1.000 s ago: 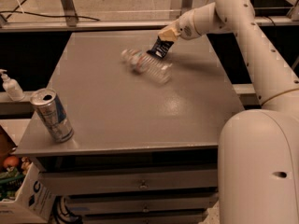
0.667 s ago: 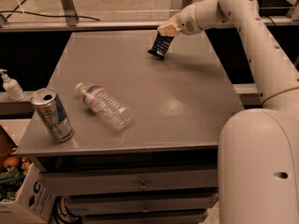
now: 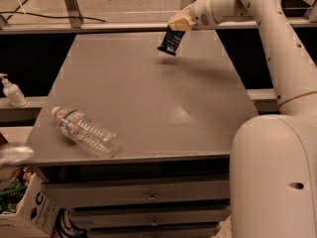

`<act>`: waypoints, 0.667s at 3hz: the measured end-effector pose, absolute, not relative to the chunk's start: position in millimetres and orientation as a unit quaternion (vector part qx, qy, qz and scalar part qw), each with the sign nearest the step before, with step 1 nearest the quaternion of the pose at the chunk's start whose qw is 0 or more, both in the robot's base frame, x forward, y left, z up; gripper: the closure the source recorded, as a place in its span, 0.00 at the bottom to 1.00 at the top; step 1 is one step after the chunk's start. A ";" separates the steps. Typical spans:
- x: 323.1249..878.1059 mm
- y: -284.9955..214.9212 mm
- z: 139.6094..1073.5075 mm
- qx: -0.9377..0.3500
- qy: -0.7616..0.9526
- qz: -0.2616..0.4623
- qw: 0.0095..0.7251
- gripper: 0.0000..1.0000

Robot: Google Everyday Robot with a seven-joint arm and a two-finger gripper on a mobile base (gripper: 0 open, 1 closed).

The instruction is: Move rxbar blueberry near redbull can

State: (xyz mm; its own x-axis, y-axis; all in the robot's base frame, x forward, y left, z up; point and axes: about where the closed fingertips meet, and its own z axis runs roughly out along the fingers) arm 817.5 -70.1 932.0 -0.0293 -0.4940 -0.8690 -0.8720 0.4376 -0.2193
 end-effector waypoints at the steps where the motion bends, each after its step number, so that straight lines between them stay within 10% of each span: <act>1: 815.4 -72.9 943.2 -0.499 0.683 0.190 0.498 1.00; 2: 812.3 -77.0 946.8 -0.498 0.680 0.195 0.502 1.00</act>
Offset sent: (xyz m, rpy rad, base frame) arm -0.0098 -0.0212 0.0258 0.0309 -0.0397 0.0118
